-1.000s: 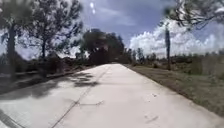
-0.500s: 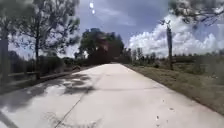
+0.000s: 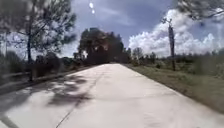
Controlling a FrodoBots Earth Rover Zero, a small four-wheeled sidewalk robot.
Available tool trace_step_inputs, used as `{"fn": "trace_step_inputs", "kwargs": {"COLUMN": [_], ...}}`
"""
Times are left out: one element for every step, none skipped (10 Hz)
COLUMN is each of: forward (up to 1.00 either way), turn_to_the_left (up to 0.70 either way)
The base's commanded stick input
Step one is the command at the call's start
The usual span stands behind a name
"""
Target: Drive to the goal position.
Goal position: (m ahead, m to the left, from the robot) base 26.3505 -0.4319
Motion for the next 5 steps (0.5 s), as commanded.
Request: {"fn": "trace_step_inputs", "kwargs": {"forward": [0.85, 0.85, 0.85, 0.85, 0.85], "turn_to_the_left": [0.00, 0.00, 0.00, 0.00, 0.00]}}
